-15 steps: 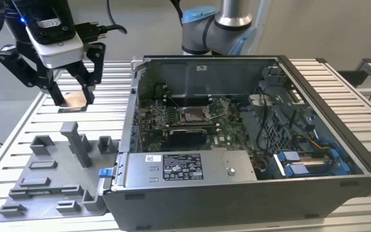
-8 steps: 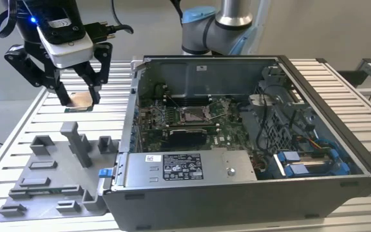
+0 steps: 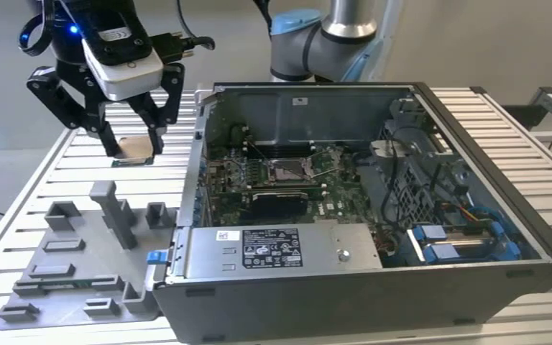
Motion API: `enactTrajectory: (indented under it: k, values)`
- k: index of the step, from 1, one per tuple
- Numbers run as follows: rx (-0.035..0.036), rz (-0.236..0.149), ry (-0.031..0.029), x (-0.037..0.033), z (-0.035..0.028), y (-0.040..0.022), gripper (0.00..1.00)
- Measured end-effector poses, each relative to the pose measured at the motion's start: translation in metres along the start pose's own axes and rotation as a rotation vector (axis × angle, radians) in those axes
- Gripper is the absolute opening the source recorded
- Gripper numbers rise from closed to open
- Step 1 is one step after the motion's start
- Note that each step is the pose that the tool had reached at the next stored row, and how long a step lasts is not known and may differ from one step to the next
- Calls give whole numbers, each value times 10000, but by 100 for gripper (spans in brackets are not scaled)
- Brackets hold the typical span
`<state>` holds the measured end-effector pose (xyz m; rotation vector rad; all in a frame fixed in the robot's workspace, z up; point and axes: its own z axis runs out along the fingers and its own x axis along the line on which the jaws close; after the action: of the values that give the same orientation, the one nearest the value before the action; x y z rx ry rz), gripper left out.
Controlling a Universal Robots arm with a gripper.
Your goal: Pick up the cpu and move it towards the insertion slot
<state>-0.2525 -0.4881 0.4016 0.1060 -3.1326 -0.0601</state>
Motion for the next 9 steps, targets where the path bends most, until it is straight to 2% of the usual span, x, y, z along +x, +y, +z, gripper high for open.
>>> enactTrajectory:
  k: [9]
  values:
    - [0, -36, 6, -176, -1, -12, 0]
